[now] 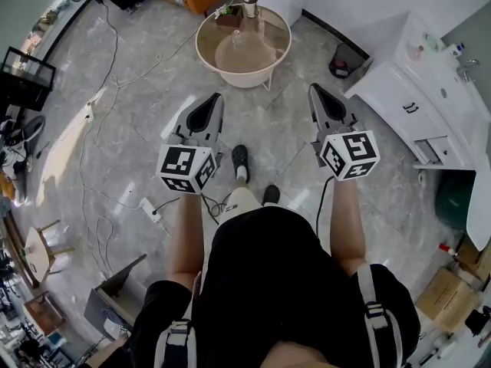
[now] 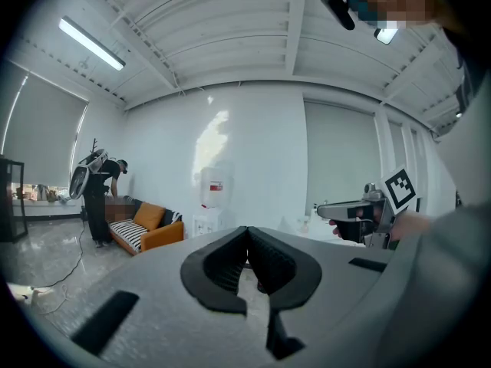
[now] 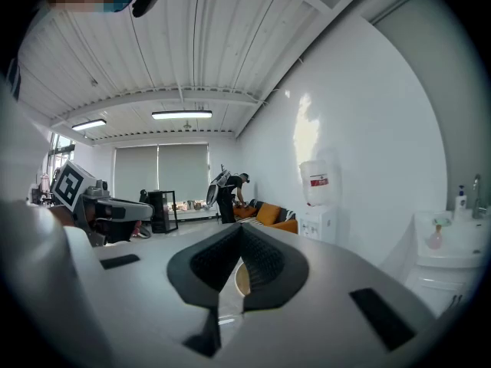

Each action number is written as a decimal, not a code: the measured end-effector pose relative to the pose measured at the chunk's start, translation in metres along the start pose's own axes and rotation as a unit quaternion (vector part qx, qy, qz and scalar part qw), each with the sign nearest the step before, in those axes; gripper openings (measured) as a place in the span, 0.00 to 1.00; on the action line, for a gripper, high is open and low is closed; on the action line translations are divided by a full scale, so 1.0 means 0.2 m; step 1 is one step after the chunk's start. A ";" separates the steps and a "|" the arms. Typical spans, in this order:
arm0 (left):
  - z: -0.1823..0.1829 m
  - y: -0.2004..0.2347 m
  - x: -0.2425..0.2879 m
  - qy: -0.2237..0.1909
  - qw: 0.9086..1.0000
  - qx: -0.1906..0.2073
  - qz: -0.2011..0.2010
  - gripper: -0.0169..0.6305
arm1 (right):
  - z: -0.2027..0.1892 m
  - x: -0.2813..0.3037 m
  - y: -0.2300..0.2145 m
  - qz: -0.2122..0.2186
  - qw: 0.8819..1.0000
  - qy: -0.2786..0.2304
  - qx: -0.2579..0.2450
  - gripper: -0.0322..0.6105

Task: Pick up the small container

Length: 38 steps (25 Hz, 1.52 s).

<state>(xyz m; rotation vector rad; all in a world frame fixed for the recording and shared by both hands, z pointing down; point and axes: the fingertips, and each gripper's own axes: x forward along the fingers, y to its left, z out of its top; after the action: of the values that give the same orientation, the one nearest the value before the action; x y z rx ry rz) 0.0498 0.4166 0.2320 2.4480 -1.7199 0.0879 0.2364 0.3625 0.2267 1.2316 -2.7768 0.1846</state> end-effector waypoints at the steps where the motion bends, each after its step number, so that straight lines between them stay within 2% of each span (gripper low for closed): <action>1: 0.00 0.04 0.02 -0.002 1.000 0.001 0.000 0.05 | 0.00 0.04 0.00 -0.001 1.000 0.002 0.000 0.05; 9: 0.05 0.40 0.33 -0.013 0.999 0.028 -0.007 0.05 | 0.06 0.45 -0.10 -0.017 1.000 0.018 -0.011 0.05; 12: 0.09 0.56 0.44 -0.017 0.999 0.025 -0.012 0.05 | 0.09 0.61 -0.13 -0.028 0.999 0.024 -0.010 0.05; 18: 0.11 0.85 0.66 -0.006 0.999 0.032 -0.024 0.05 | 0.15 0.90 -0.19 -0.054 0.998 0.020 -0.008 0.05; 22: 0.10 0.98 0.81 0.002 0.999 0.032 -0.040 0.05 | 0.12 1.06 -0.21 -0.068 0.997 0.027 -0.001 0.05; 31: 0.09 1.08 1.09 0.013 0.997 0.032 -0.068 0.05 | 0.11 1.28 -0.32 -0.085 0.996 0.035 0.006 0.05; 35: 0.09 1.07 1.20 0.014 0.997 0.021 -0.069 0.05 | 0.14 1.36 -0.43 -0.077 0.997 0.028 0.006 0.05; 38: 0.11 1.09 1.31 0.010 0.998 0.010 -0.055 0.05 | 0.15 1.47 -0.54 -0.063 0.998 0.025 0.007 0.05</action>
<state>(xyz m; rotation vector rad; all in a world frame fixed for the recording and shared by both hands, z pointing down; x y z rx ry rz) -0.0658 0.0979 0.2640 2.5404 -1.5801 0.1174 0.1188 0.0708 0.2458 1.3809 -2.6493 0.2212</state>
